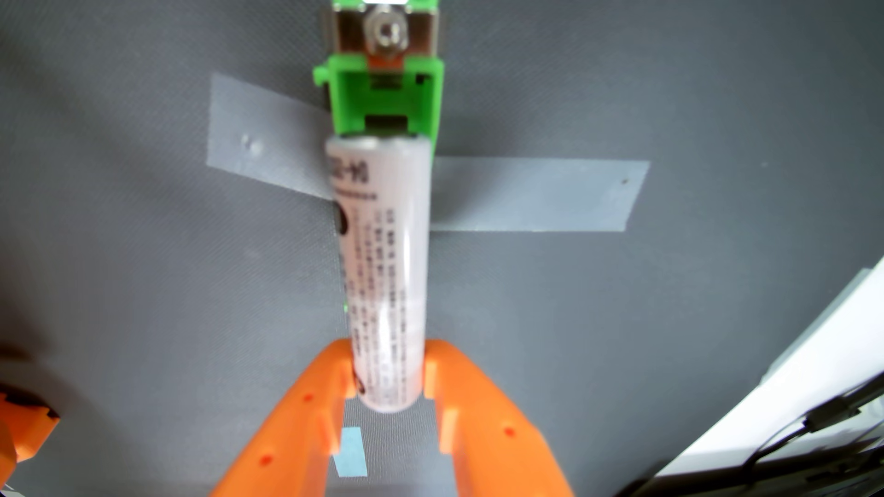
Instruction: Insert Battery
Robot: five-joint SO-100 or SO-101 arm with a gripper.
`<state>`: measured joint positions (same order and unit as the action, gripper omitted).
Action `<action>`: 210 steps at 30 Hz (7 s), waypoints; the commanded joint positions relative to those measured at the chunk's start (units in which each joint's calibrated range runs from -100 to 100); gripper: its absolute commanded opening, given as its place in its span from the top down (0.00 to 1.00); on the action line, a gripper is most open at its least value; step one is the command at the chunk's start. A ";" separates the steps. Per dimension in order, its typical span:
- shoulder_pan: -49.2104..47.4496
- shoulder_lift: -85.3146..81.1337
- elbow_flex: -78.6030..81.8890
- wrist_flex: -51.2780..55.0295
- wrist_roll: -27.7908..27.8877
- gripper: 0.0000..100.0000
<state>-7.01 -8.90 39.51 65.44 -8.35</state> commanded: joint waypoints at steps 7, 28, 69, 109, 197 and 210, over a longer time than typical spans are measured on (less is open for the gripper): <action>-0.20 -1.39 -0.93 -0.33 -0.20 0.98; -0.08 -1.39 -0.84 -0.33 -0.14 0.98; 0.51 -1.31 -1.02 -0.58 -0.25 0.98; -0.55 -1.31 -0.12 -2.70 -1.38 0.98; -4.09 -2.06 -4.62 2.55 -1.53 0.88; -4.21 -1.39 -6.24 3.91 -1.33 0.98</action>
<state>-11.18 -9.15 35.71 69.21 -9.78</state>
